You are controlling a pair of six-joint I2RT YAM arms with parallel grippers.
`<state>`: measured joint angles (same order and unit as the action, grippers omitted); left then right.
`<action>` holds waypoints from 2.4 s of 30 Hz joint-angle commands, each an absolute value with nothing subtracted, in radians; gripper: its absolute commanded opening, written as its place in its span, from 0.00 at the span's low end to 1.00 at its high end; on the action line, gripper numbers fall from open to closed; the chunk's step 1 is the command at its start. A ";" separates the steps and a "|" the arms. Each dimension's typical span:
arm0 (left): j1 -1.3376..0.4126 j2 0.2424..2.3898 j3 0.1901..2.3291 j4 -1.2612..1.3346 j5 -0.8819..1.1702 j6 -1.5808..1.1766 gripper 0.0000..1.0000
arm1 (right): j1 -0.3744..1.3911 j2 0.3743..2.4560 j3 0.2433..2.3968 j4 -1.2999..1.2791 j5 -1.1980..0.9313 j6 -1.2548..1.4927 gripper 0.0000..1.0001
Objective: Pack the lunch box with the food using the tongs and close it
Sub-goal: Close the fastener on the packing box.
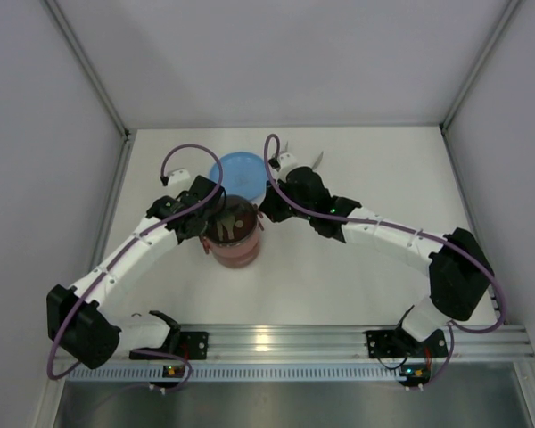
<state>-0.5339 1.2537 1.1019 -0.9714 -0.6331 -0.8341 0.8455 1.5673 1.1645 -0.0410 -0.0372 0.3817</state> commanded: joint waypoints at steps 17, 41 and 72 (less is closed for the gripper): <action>-0.538 1.256 1.131 -0.821 -0.560 -0.854 0.09 | 0.917 1.555 1.158 -0.087 -0.068 0.417 0.06; -0.538 1.170 1.166 -0.905 -0.664 -0.887 0.18 | 0.917 1.572 1.301 -0.337 0.124 0.379 0.11; -0.526 1.123 1.017 -0.896 -0.683 -0.917 0.18 | 1.025 1.583 1.535 -0.315 0.060 0.333 0.10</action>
<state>-0.5316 1.1408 1.0294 -0.9127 -0.6708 -0.9009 1.0023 1.5677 1.4849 -0.3630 0.0746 0.3424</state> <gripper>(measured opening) 0.176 0.104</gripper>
